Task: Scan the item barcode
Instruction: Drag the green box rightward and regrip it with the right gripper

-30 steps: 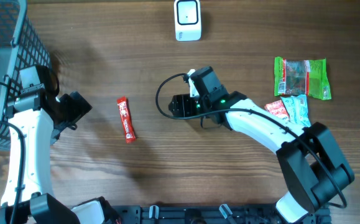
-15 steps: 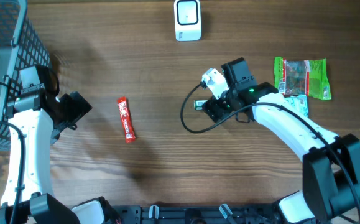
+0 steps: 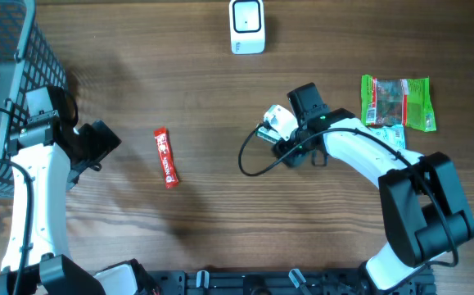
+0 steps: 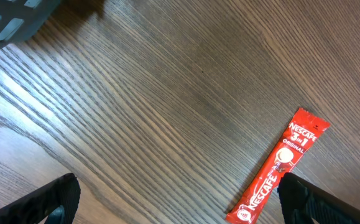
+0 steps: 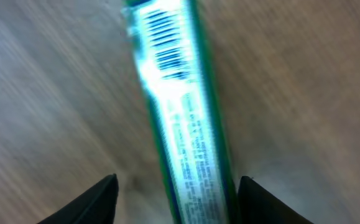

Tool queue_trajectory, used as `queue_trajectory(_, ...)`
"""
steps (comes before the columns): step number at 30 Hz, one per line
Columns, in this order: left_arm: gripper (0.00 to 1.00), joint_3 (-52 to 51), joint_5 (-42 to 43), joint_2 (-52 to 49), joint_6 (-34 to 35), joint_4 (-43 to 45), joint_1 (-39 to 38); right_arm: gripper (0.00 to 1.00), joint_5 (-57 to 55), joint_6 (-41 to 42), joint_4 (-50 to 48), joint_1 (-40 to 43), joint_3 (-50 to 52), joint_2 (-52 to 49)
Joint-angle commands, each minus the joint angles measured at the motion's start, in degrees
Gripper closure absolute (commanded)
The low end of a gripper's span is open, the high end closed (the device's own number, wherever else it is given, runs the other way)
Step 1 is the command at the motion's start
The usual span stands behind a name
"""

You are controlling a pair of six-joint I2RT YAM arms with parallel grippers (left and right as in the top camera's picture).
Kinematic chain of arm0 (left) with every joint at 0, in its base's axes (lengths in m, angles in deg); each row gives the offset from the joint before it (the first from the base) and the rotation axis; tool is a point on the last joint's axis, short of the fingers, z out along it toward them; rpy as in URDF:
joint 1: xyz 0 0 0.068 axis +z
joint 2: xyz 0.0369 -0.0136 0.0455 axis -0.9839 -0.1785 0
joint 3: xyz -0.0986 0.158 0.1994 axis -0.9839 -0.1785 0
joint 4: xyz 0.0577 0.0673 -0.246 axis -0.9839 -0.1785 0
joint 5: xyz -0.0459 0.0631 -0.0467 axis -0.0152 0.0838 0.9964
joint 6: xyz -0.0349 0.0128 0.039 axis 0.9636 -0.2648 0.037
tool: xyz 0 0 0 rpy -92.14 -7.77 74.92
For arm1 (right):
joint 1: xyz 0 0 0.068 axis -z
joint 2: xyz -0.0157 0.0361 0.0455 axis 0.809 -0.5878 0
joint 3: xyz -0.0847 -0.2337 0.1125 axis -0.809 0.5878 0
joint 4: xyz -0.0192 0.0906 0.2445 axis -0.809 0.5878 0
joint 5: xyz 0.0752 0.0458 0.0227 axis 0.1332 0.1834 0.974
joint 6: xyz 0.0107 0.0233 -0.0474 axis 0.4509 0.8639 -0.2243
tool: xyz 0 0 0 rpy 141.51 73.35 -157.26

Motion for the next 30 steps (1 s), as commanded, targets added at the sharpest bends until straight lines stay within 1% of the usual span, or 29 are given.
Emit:
queue_trajectory(1, 0.00, -0.2, -0.6, 0.6, 0.6, 0.0, 0.3, 0.33, 11.1, 16.7, 1.9, 0.1, 0.4, -0.5)
queue_trajectory(2, 0.00, -0.2, -0.6, 0.6, 0.6, 0.0, 0.3, 0.33, 11.6, 20.2, 2.7, 0.1, 0.4, -0.5)
queue_trajectory(4, 0.00, -0.1, -0.6, 0.6, 0.6, 0.0, 0.3, 0.33, 11.5, 21.3, 3.4, 0.1, 0.3, -0.2)
queue_trajectory(5, 0.00, -0.2, -0.6, 0.6, 0.6, 0.0, 0.3, 0.31, 9.8, 21.7, 3.2, 0.1, 0.1, 0.5)
queue_trajectory(6, 0.00, -0.2, -0.6, 0.6, 0.6, 0.0, 0.3, 0.23, 7.2, 23.5, 3.0, 0.1, -0.3, 1.0)
queue_trajectory(7, 0.00, -0.2, -0.6, 0.6, 0.6, 0.0, 0.3, 0.19, 4.9, 24.8, 2.8, 0.1, -0.5, 1.5)
queue_trajectory(8, 0.00, -0.2, -0.6, 0.6, 0.6, 0.0, 0.3, 0.06, 2.8, 26.2, 2.2, 0.1, -0.5, 1.8)
queue_trajectory(9, 0.00, -0.2, -0.6, 0.6, 0.6, 0.0, 0.3, 0.01, 1.0, 28.6, 1.2, 0.1, -0.5, 2.0)
queue_trajectory(13, 0.00, -0.2, -0.6, 0.6, 0.6, 0.0, 0.3, 0.00, 1.0, 30.5, -3.8, 0.1, -0.5, 2.0)
queue_trajectory(14, 0.00, -0.2, -0.6, 0.6, 0.6, 0.0, 0.3, 0.00, 2.0, 32.7, -4.0, 0.1, -0.5, 2.0)
queue_trajectory(15, 0.00, -0.2, -0.6, 0.6, 0.6, 0.0, 0.3, 0.01, 1.9, 32.8, -3.9, 0.1, -0.5, 2.0)
queue_trajectory(16, 0.00, -0.2, -0.6, 0.6, 0.6, 0.0, 0.3, 0.21, 1.6, 32.8, -3.9, 0.1, -0.5, 2.0)
queue_trajectory(17, 0.00, -0.2, -0.6, 0.6, 0.6, 0.0, 0.3, 0.44, 1.4, 32.9, -3.8, 0.1, -0.5, 2.0)
queue_trajectory(18, 0.00, -0.2, -0.6, 0.6, 0.6, 0.0, 0.3, 0.57, 1.4, 33.0, -4.0, 0.1, -0.5, 2.0)
queue_trajectory(22, 0.00, -0.2, -0.6, 0.6, 0.6, 0.0, 0.3, 0.55, -4.7, 33.1, -3.8, 0.1, -0.5, 2.1)
queue_trajectory(26, 0.00, -0.2, -0.6, 0.6, 0.6, 0.0, 0.3, 0.55, -5.4, 33.0, -3.9, -1.8, -0.5, 2.1)
queue_trajectory(27, 0.00, -0.2, -0.6, 0.6, 0.6, 0.0, 0.3, 0.55, -7.1, 33.0, -4.2, -2.9, -0.5, 2.1)
queue_trajectory(30, 0.00, -0.2, -0.6, 0.6, 0.6, 0.0, 0.3, 0.57, -17.4, 33.1, -4.3, -6.6, -0.5, 2.1)
